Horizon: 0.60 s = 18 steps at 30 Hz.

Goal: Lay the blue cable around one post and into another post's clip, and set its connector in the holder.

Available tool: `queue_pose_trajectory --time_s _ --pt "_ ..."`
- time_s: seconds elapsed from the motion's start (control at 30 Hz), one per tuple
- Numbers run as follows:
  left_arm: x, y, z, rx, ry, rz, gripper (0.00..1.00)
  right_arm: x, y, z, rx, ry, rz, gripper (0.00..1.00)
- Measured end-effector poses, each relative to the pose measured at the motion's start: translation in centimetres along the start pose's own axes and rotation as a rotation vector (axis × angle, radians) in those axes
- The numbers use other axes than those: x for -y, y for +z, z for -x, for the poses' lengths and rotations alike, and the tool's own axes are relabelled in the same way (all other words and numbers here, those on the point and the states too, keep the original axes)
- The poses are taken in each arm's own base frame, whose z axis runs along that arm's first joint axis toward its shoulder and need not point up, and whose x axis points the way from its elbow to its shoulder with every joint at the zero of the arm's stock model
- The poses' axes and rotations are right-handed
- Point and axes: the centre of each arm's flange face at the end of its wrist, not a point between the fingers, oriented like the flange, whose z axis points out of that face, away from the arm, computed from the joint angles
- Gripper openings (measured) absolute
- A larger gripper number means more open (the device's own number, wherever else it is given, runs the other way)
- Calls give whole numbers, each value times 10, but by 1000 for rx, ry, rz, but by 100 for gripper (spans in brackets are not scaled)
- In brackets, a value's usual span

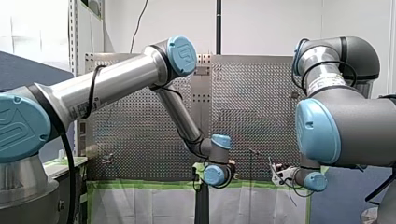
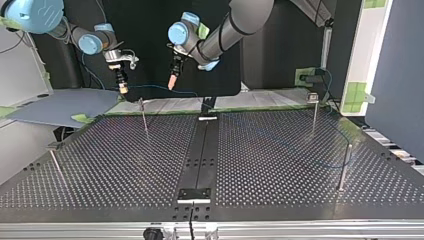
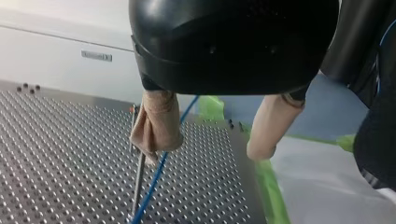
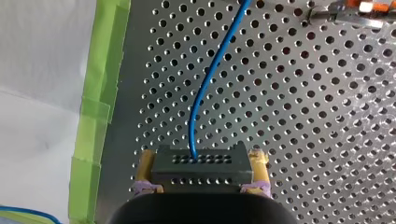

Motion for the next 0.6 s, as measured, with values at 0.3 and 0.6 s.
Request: queue_pose_trajectory --time_s 0.3,0.6 --pt "11 4 8 66 20 -14 100 -1 0 1 3 2 8 0" --pt "8 19 20 104 15 35 100 -3 -1 1 6 2 11 0"
